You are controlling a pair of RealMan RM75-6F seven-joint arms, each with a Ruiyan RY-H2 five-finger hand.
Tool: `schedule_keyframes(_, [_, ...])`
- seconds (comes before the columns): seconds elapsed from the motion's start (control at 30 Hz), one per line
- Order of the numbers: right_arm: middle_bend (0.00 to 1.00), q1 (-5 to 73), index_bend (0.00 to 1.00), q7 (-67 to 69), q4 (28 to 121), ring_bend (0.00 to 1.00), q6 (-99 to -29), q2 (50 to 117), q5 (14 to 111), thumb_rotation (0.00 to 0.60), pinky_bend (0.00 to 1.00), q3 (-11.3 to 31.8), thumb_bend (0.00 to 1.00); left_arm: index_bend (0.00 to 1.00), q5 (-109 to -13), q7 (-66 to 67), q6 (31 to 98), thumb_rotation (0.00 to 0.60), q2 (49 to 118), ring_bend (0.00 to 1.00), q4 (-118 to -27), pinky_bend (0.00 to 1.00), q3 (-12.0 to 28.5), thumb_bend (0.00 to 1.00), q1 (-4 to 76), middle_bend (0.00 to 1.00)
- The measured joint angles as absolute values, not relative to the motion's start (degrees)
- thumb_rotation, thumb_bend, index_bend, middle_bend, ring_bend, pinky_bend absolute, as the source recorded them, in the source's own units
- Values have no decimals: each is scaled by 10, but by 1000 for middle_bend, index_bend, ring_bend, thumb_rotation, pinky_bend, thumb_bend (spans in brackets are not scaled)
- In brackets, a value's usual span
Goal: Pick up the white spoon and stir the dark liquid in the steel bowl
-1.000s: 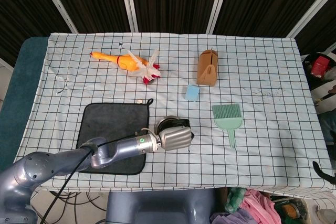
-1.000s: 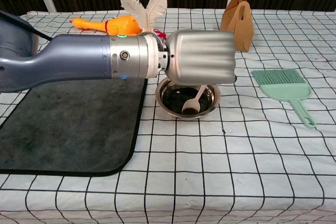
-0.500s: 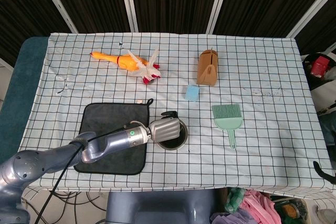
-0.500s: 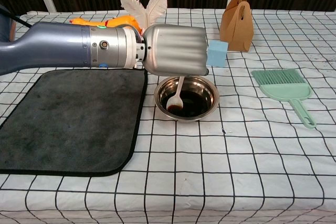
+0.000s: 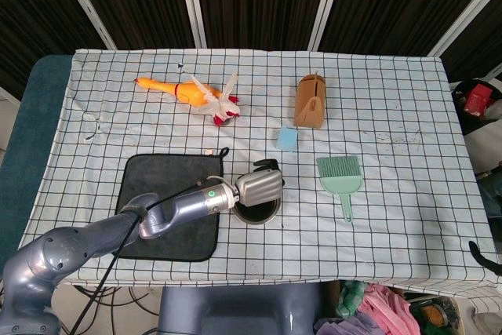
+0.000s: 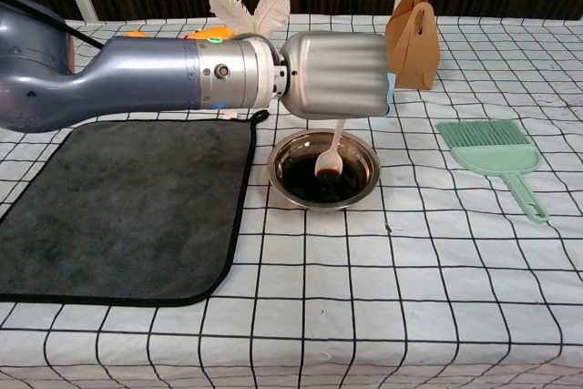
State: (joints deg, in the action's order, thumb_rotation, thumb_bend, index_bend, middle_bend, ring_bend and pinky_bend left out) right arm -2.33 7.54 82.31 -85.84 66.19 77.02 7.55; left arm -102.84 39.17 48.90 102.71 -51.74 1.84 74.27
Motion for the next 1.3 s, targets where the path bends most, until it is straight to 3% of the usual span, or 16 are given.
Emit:
schedule_keyframes(0.43, [107,-24,0,77,824,213,-857,661,769,600,288,76,219,734,-1040,384,513,600,1035,828,-545,788,19,528,753,841])
schedule_keyframes(1.3, [107,-24,0,72,827,213,-860,662,771,600,288,75,219,738,-1035,437,512,600,926,828,-715,788,1,528,706,843])
